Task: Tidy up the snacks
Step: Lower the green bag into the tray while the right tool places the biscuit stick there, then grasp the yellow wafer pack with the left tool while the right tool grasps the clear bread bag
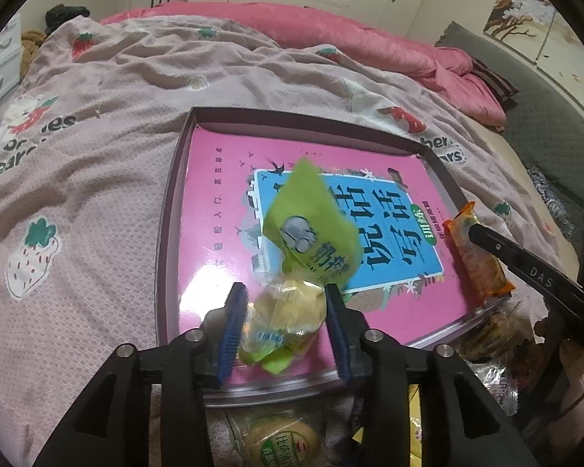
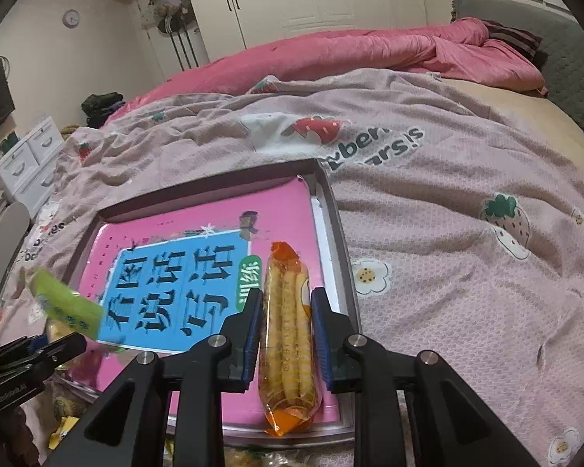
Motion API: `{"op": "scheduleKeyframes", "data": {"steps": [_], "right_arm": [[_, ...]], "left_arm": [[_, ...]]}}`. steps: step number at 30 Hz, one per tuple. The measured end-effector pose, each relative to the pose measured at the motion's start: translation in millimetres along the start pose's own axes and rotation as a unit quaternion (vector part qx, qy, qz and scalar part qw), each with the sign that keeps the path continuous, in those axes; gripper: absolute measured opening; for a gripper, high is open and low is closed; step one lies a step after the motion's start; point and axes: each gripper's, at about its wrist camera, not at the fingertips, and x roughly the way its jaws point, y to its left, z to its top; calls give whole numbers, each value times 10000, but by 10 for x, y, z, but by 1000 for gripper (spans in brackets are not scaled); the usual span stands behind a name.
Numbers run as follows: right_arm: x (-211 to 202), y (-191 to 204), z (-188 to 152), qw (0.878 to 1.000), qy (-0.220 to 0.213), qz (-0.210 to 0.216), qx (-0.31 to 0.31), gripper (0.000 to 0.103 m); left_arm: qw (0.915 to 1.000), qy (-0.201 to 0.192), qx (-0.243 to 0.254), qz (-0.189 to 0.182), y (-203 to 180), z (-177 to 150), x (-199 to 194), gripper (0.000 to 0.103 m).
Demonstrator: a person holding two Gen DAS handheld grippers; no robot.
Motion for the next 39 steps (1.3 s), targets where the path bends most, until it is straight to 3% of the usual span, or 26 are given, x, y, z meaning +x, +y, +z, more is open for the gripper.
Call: {"op": "scheduleKeyframes", "data": {"steps": [11,15,20,39], "right_arm": [[-188,82,20,9996,-153,168,-169,30],[-284,91,36,9992,-216,256,-205,31],[-484,108,46,9983,-369,390,-244,41],[-881,279,-206,9966,-333,500,-563,46]], "left_arm": [[9997,-198,61,-114,-43,46,-156,48],[9993,-314,62,-217,-57,68,-265,56],[9982,-458,113,-362,-94,100,-423,64],[9951,-419,736,-511,-318,-42,-681,69]]}}
